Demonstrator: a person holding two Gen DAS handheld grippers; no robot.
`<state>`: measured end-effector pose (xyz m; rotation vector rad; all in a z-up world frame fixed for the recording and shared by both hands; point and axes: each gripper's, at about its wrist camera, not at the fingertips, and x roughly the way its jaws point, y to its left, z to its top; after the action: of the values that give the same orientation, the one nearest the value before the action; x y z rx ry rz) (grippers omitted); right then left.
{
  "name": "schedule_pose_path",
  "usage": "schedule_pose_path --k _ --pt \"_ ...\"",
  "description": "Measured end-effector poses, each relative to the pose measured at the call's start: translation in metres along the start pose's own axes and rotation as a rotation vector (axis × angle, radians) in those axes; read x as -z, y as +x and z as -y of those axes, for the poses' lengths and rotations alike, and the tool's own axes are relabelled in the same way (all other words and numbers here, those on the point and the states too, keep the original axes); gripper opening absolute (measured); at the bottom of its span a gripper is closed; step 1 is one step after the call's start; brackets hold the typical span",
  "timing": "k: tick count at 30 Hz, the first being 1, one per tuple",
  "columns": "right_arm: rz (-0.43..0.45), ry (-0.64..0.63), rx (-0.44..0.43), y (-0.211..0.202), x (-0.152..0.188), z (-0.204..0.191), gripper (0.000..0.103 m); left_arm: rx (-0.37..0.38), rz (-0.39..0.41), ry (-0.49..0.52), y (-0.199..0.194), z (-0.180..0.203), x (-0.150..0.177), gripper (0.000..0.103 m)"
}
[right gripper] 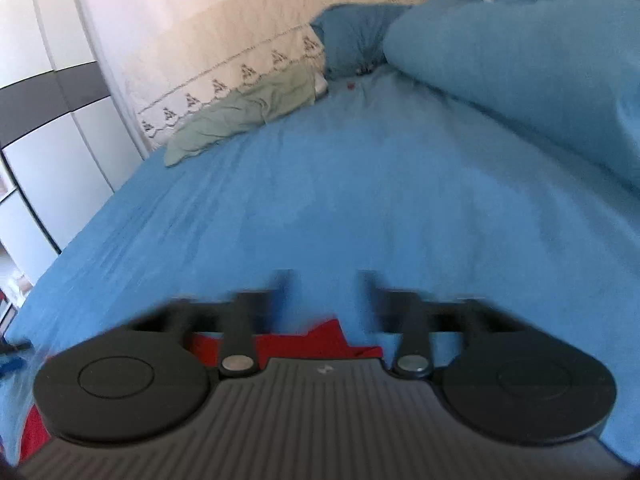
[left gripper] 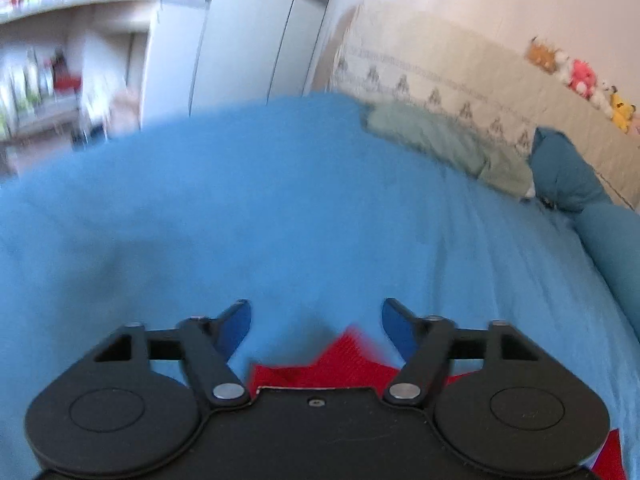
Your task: Fold small clothes
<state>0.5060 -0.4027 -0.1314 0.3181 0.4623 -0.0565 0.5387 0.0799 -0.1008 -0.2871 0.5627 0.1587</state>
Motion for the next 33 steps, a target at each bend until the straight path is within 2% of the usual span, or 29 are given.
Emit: schedule_pose_path --k 1,2,3,4,6,7,11,13,16,18,22,25,30,33 --pt "0.007 -0.030 -0.030 -0.015 0.003 -0.006 0.084 0.006 0.001 0.029 -0.017 0.001 0.001 0.077" --pt "-0.006 -0.057 -0.069 -0.028 0.008 -0.014 0.085 0.013 -0.019 0.053 -0.027 0.003 0.006 0.081" --pt "-0.030 -0.074 -0.097 -0.038 0.016 -0.021 0.085 0.038 -0.068 0.087 -0.042 0.005 0.014 0.094" --pt "-0.056 -0.084 -0.115 -0.048 0.027 -0.027 0.091 0.063 -0.096 0.106 -0.052 0.006 0.025 0.099" --pt "-0.123 -0.096 -0.135 -0.060 0.054 -0.036 0.099 0.109 -0.121 0.138 -0.067 0.005 0.053 0.100" --pt "-0.144 -0.109 -0.137 -0.064 0.065 -0.037 0.099 0.115 -0.131 0.150 -0.069 0.005 0.066 0.100" --pt "-0.226 -0.104 -0.060 -0.054 0.098 -0.023 0.098 0.149 -0.221 0.144 -0.061 0.006 0.113 0.100" --pt "-0.247 -0.065 -0.017 -0.054 0.105 -0.004 0.093 0.127 -0.251 0.155 -0.055 0.008 0.125 0.100" --pt "-0.207 -0.009 0.022 -0.078 0.094 0.013 0.093 0.106 -0.212 0.211 -0.064 0.019 0.128 0.100" --pt "-0.156 0.004 0.006 -0.104 0.088 0.022 0.095 0.112 -0.208 0.234 -0.067 0.029 0.126 0.100" --pt "-0.185 -0.026 0.033 -0.131 0.094 0.027 0.097 0.155 -0.240 0.228 -0.066 0.047 0.129 0.100" --pt "-0.207 -0.071 0.047 -0.124 0.099 0.027 0.097 0.170 -0.257 0.257 -0.065 0.063 0.140 0.101" --pt "-0.225 0.039 -0.017 -0.107 0.114 0.034 0.095 0.120 -0.230 0.381 -0.064 0.082 0.153 0.102" --pt "-0.231 0.019 -0.022 -0.098 0.125 0.028 0.091 0.126 -0.234 0.381 -0.059 0.084 0.153 0.102"
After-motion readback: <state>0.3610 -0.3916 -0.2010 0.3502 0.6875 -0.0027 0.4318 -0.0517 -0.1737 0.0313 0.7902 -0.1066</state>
